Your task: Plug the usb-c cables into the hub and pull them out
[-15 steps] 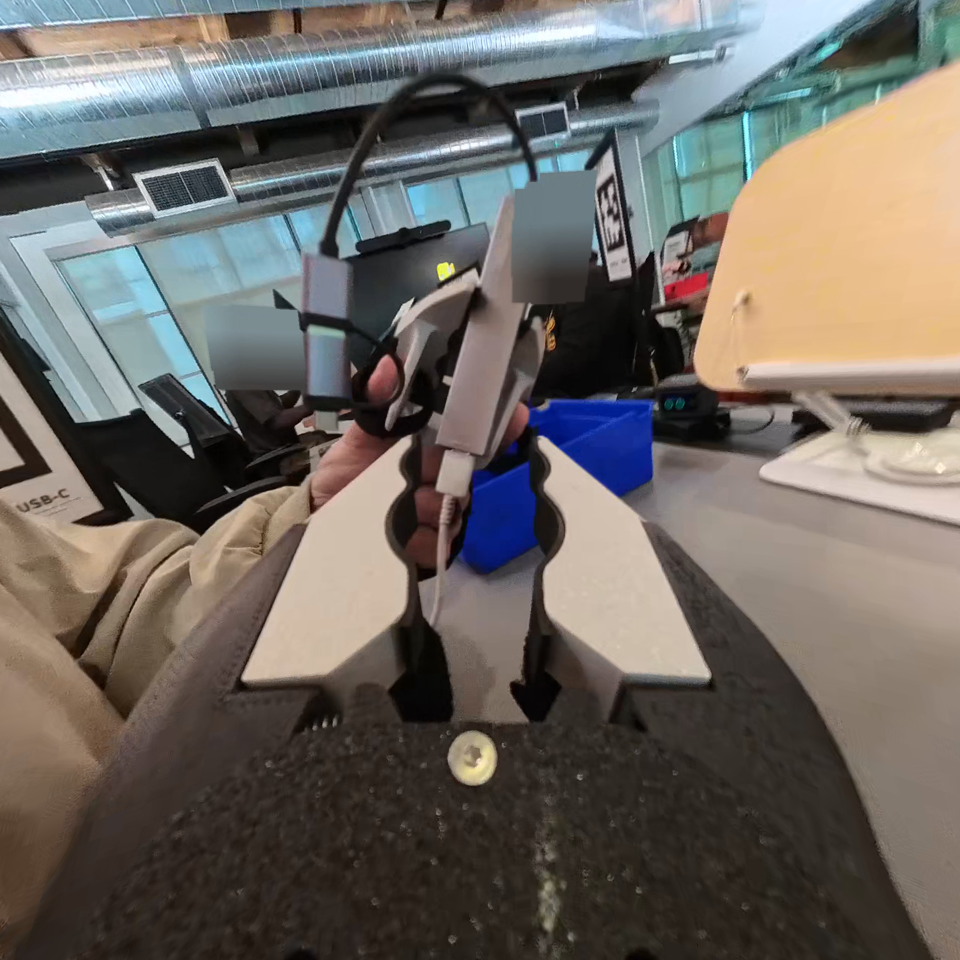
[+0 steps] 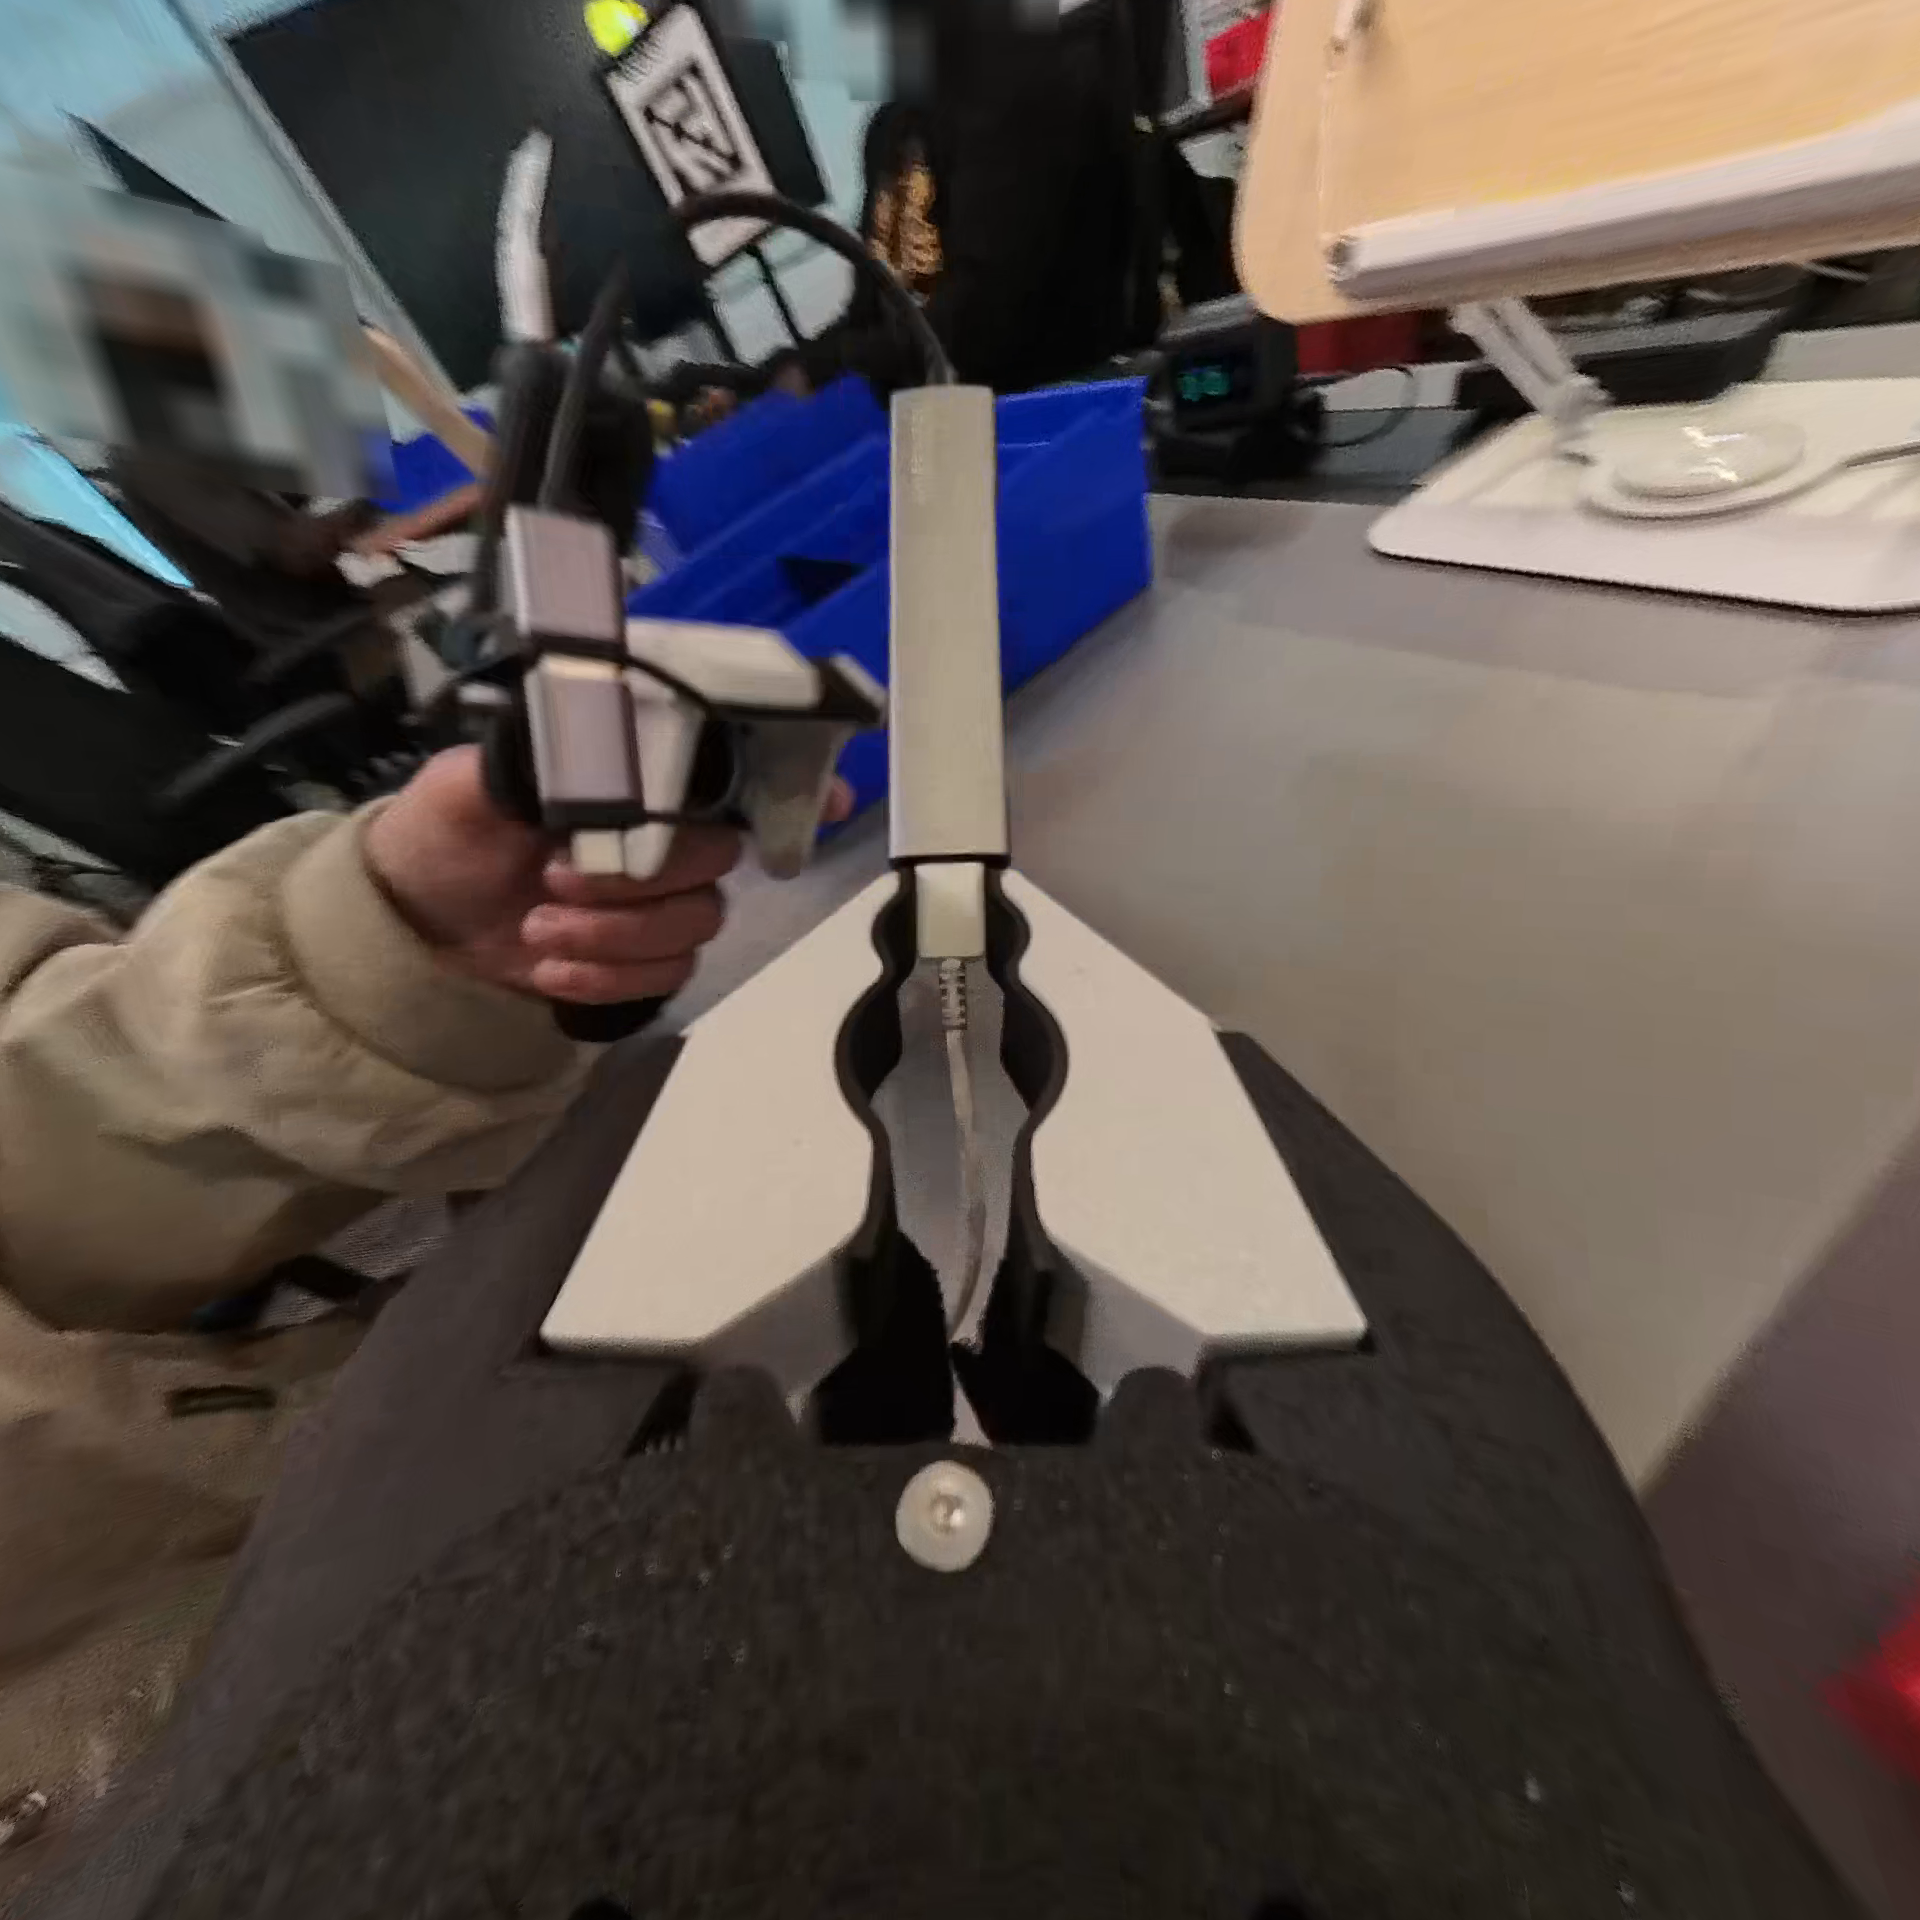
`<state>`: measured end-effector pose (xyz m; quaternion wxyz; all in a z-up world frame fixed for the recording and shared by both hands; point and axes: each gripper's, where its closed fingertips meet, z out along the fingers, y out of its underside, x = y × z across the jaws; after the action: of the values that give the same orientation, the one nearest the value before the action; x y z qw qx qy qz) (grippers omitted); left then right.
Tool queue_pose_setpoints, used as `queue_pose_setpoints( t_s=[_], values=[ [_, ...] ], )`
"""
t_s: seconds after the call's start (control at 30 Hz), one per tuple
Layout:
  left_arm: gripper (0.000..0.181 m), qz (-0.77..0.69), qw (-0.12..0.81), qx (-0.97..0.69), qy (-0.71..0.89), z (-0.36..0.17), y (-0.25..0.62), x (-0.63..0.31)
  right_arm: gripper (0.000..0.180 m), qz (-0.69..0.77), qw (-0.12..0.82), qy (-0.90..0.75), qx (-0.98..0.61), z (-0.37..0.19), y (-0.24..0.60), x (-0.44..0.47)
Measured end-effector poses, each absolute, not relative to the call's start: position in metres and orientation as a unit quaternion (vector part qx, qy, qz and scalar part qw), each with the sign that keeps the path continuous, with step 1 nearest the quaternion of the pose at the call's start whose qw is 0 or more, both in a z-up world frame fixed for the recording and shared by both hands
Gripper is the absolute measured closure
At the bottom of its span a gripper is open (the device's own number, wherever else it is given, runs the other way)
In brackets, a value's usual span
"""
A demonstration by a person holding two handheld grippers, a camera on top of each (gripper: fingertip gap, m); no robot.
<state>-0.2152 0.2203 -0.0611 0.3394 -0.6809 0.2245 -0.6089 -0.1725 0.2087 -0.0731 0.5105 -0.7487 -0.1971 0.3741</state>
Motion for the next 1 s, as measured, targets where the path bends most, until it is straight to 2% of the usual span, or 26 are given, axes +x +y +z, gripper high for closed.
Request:
queue_pose_setpoints(
  t_s=[0.1,0.17,0.23,0.33,0.4,0.47,0.7,0.83,1.0],
  values=[
    [0.148,-0.471,0.383,-0.738,0.294,-0.102,0.211,-0.233,0.168,0.290,0.492,-0.194,-0.797,-0.091,0.219,-0.153],
    [0.146,-0.337,0.445,-0.746,0.362,-0.119,0.207,-0.246,0.168,0.255,0.443,-0.220,-0.831,-0.112,0.216,-0.152],
    [0.146,-0.217,0.524,-0.708,0.420,-0.112,0.201,-0.252,0.167,0.243,0.406,-0.236,-0.849,-0.126,0.213,-0.155],
    [0.156,-0.047,0.621,-0.631,0.463,-0.084,0.196,-0.262,0.168,0.191,0.392,-0.234,-0.869,-0.138,0.216,-0.148],
    [0.156,-0.001,0.661,-0.599,0.452,-0.063,0.195,-0.269,0.167,0.163,0.386,-0.236,-0.877,-0.142,0.218,-0.141],
    [0.144,-0.014,0.615,-0.609,0.501,-0.074,0.192,-0.259,0.167,0.164,0.375,-0.246,-0.879,-0.143,0.216,-0.142],
    [0.141,0.094,0.546,-0.491,0.672,-0.114,0.203,-0.207,0.167,0.175,0.359,-0.331,-0.855,-0.138,0.197,-0.172],
    [0.145,0.135,0.518,-0.437,0.723,-0.138,0.204,-0.187,0.167,0.192,0.353,-0.341,-0.850,-0.139,0.192,-0.177],
    [0.151,0.154,0.528,-0.426,0.718,-0.146,0.210,-0.176,0.167,0.226,0.335,-0.330,-0.853,-0.149,0.190,-0.176]
  ],
)
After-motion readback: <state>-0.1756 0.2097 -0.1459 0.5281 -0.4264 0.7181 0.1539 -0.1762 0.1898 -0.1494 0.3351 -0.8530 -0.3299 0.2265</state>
